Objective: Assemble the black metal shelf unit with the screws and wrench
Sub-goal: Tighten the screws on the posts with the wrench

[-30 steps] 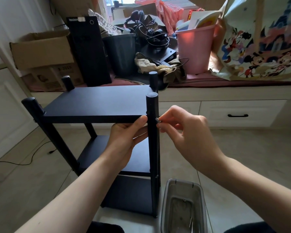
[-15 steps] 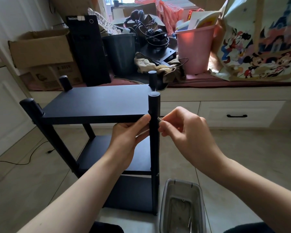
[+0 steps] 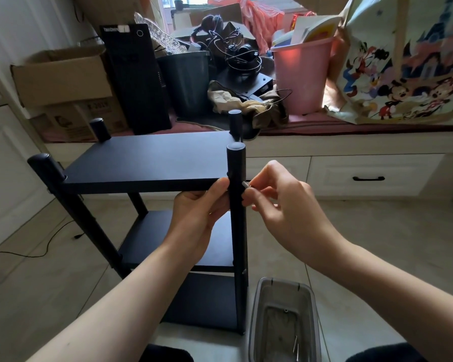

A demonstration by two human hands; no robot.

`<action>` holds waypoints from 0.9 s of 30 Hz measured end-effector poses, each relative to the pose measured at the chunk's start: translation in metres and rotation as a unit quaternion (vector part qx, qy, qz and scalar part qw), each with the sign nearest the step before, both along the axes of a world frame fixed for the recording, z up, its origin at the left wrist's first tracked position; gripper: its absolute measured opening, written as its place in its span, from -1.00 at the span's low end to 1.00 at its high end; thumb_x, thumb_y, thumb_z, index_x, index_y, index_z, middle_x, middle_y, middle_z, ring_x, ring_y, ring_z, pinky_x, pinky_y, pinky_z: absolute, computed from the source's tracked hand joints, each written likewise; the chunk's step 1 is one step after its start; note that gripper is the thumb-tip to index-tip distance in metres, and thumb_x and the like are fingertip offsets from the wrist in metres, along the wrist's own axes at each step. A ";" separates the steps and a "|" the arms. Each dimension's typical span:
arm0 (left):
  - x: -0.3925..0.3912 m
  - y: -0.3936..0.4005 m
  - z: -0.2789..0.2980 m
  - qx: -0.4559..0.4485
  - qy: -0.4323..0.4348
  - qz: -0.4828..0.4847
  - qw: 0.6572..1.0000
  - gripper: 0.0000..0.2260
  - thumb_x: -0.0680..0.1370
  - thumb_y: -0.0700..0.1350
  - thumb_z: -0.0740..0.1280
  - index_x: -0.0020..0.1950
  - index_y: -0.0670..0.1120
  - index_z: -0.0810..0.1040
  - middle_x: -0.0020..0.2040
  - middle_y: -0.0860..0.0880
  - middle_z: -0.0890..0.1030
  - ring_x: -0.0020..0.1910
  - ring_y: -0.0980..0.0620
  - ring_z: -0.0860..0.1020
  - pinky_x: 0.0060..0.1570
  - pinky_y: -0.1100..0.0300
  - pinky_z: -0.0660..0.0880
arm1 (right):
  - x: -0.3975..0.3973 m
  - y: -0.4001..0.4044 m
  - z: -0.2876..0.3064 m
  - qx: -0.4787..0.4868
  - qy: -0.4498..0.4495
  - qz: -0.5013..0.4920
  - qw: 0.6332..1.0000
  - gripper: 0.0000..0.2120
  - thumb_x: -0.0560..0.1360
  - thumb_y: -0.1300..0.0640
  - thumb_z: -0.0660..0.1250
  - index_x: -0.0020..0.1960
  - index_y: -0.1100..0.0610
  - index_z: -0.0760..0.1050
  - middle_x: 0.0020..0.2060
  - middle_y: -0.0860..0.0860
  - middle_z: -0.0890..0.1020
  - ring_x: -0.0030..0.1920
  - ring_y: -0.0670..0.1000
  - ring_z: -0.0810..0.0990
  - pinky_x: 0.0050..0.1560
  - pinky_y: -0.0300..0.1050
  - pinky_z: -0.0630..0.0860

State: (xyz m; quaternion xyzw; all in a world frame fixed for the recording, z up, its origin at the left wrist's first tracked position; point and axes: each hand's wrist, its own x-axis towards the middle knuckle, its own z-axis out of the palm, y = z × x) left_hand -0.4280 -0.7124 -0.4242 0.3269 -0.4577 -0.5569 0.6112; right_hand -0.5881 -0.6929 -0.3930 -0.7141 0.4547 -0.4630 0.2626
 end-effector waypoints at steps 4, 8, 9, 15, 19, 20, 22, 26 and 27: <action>0.001 0.001 0.000 0.000 -0.003 -0.008 1.000 -0.72 0.41 0.09 0.47 0.04 -0.01 0.75 0.10 -0.13 0.71 0.14 -0.09 0.68 0.07 0.19 0.60 | 0.002 0.001 0.000 0.001 -0.003 0.003 1.000 -0.91 0.59 0.21 0.32 -0.08 0.13 0.42 -0.24 -0.02 0.66 -0.15 -0.07 0.65 -0.06 0.01 0.62; 0.002 0.001 0.001 -0.002 -0.012 -0.011 1.000 -0.73 0.41 0.10 0.46 0.03 0.02 0.75 0.09 -0.10 0.72 0.13 -0.07 0.68 0.05 0.21 0.59 | 0.003 0.002 0.000 -0.009 0.013 0.001 1.000 -0.91 0.58 0.25 0.31 -0.06 0.14 0.40 -0.21 0.03 0.62 -0.14 0.03 0.63 -0.12 0.09 0.62; 0.002 0.001 0.001 -0.002 -0.013 -0.011 1.000 -0.73 0.41 0.10 0.46 0.03 0.03 0.75 0.09 -0.09 0.72 0.13 -0.07 0.68 0.05 0.22 0.59 | 0.002 0.002 0.000 -0.012 0.016 -0.001 1.000 -0.91 0.57 0.25 0.31 -0.05 0.14 0.41 -0.21 0.02 0.61 -0.13 0.03 0.63 -0.14 0.08 0.62; 0.004 0.001 0.001 0.001 -0.007 -0.010 1.000 -0.71 0.42 0.07 0.48 0.07 -0.03 0.74 0.12 -0.14 0.71 0.15 -0.11 0.67 0.06 0.18 0.60 | 0.001 -0.003 0.001 -0.015 0.022 -0.016 1.000 -0.97 0.56 0.20 0.36 -0.05 0.13 0.51 -0.23 -0.04 0.64 -0.18 -0.07 0.64 -0.17 -0.03 0.62; 0.003 0.000 0.001 0.002 -0.003 -0.011 1.000 -0.69 0.42 0.07 0.48 0.08 -0.05 0.74 0.13 -0.15 0.70 0.16 -0.11 0.67 0.08 0.16 0.60 | 0.001 -0.005 0.001 -0.023 0.018 -0.022 0.999 -0.96 0.56 0.17 0.38 -0.07 0.12 0.54 -0.26 -0.06 0.64 -0.20 -0.08 0.64 -0.15 -0.04 0.62; 0.003 0.001 0.001 0.002 -0.001 -0.013 1.000 -0.69 0.42 0.07 0.48 0.09 -0.05 0.73 0.13 -0.16 0.70 0.17 -0.12 0.66 0.09 0.16 0.60 | 0.001 -0.005 0.001 -0.023 0.018 -0.025 0.999 -0.95 0.55 0.16 0.39 -0.08 0.11 0.55 -0.27 -0.06 0.64 -0.21 -0.08 0.64 -0.14 -0.03 0.62; 0.004 0.001 0.001 0.002 0.003 -0.016 1.000 -0.69 0.44 0.05 0.48 0.11 -0.07 0.73 0.15 -0.17 0.69 0.18 -0.12 0.66 0.10 0.16 0.59 | -0.001 -0.007 0.002 -0.023 0.012 -0.031 0.999 -0.93 0.53 0.12 0.42 -0.10 0.10 0.56 -0.27 -0.07 0.65 -0.22 -0.10 0.64 -0.13 -0.06 0.62; 0.004 0.001 0.001 0.004 0.007 -0.016 1.000 -0.73 0.48 -0.01 0.44 0.11 -0.09 0.72 0.16 -0.18 0.68 0.19 -0.13 0.65 0.15 0.11 0.59 | -0.005 -0.009 0.005 -0.046 0.012 -0.057 0.997 -0.86 0.45 0.08 0.51 -0.13 0.08 0.56 -0.29 -0.10 0.64 -0.23 -0.17 0.62 -0.17 -0.40 0.50; 0.004 0.001 0.001 0.005 0.006 -0.016 1.000 -0.73 0.47 0.01 0.45 0.10 -0.08 0.73 0.16 -0.17 0.69 0.19 -0.12 0.65 0.14 0.12 0.59 | -0.005 -0.009 0.006 -0.055 0.022 -0.056 0.997 -0.87 0.45 0.09 0.50 -0.13 0.08 0.57 -0.29 -0.11 0.64 -0.22 -0.18 0.62 -0.18 -0.41 0.49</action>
